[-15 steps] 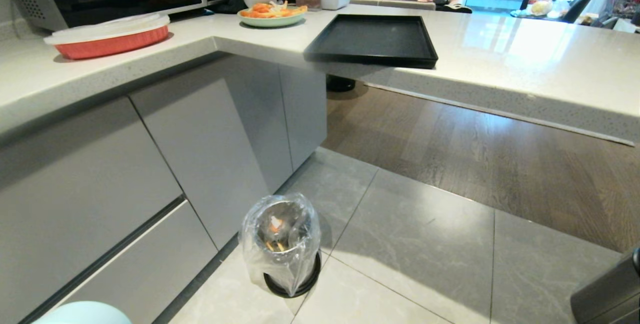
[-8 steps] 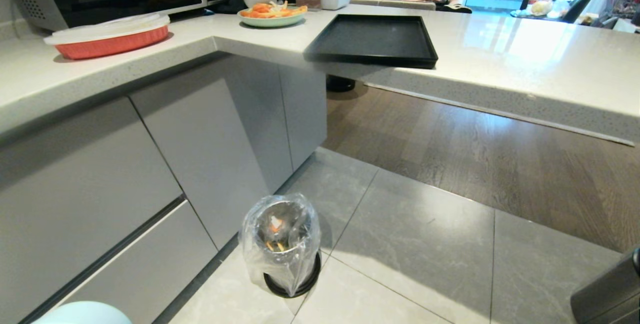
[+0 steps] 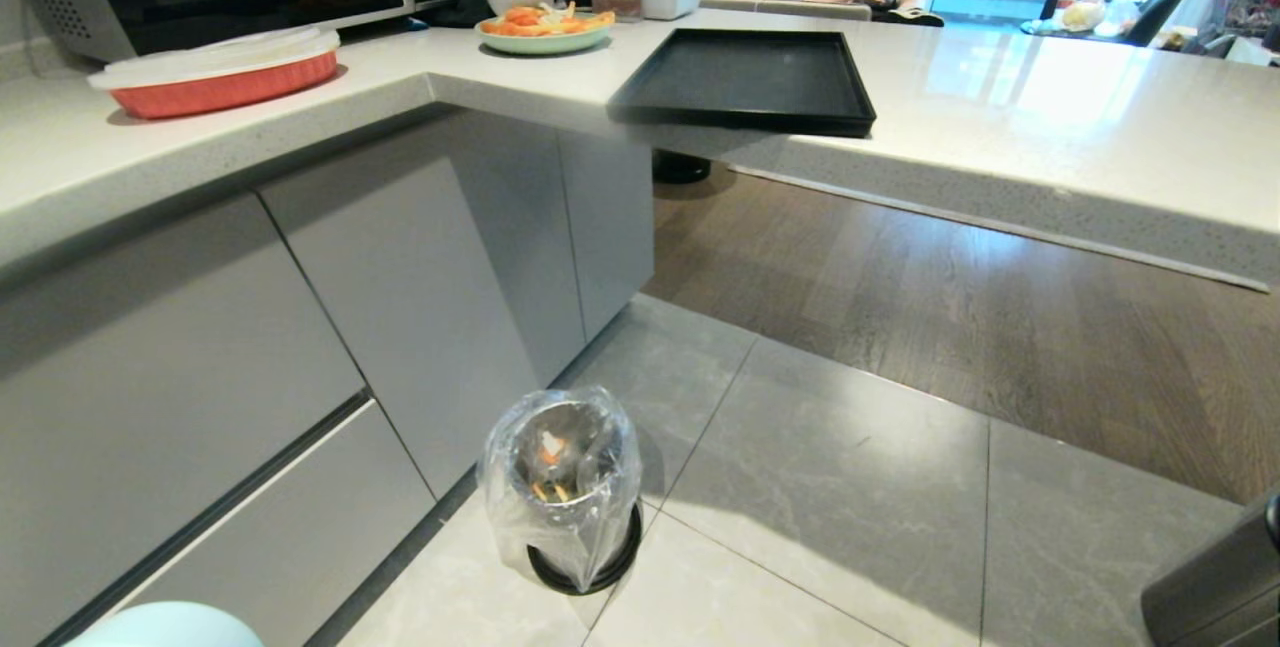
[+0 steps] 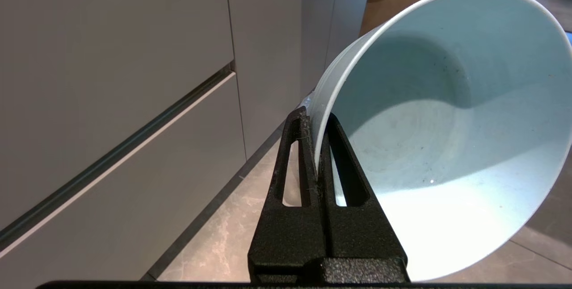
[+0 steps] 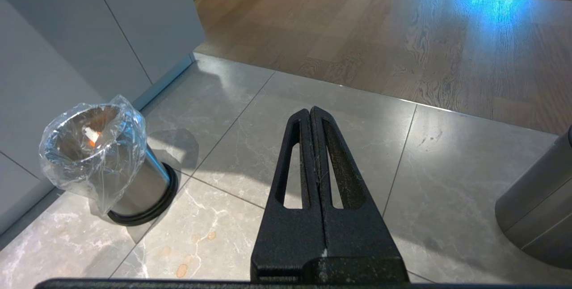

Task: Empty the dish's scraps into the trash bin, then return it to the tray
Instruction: Put the bowl back to the table

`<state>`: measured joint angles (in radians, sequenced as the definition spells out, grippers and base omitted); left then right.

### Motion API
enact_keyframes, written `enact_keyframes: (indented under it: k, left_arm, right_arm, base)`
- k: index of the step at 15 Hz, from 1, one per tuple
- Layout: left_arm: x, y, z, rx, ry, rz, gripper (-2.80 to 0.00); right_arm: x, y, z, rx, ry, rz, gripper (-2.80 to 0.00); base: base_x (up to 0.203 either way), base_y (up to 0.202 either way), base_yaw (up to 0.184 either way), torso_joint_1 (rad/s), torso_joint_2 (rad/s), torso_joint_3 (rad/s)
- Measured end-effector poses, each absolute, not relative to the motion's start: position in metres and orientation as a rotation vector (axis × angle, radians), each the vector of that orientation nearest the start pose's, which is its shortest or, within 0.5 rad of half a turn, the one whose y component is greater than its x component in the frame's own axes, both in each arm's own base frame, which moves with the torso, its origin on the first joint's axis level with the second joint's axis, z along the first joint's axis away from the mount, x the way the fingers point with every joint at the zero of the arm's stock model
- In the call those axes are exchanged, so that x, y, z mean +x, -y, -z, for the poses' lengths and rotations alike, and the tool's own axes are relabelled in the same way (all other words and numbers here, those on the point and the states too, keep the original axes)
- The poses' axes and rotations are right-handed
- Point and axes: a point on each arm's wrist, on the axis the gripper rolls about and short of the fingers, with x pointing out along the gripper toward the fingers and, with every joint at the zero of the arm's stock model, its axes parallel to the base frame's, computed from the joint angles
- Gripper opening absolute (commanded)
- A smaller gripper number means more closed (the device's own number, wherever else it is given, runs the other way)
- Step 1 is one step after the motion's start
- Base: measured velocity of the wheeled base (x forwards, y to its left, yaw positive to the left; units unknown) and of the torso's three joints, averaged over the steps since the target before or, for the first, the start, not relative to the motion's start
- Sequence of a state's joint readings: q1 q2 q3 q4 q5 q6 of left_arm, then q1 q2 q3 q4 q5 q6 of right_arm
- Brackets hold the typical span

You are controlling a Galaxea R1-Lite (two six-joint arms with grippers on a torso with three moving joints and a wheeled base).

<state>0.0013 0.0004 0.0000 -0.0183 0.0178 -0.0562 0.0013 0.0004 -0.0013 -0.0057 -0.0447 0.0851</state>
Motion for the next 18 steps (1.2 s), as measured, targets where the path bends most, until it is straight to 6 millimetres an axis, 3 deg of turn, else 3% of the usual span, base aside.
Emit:
enact_keyframes:
  k: [4, 14, 18]
  left_arm:
    - [-0.0228, -0.0003, -0.0776, -0.056, 0.020, -0.020, -2.80]
    - [-0.0228, -0.0004, -0.0774, -0.056, 0.018, -0.018, -2.80]
    - [-0.0228, -0.0004, -0.0774, -0.056, 0.018, -0.018, -2.80]
  right_arm:
    - [-0.0229, 0.0011, -0.0763, 0.086, 0.007, 0.042, -2.80]
    - [-0.0229, 0.0010, -0.0764, 0.085, 0.008, 0.043, -2.80]
    - [-0.0229, 0.0010, -0.0764, 0.086, 0.008, 0.043, -2.80]
  base:
    - [-0.002, 0.003, -0.019, 0.001, 0.00, 0.002]
    - [0.001, 0.008, -0.167, 0.001, 0.00, 0.004]
    - [0.001, 0.003, -0.057, 0.000, 0.00, 0.001]
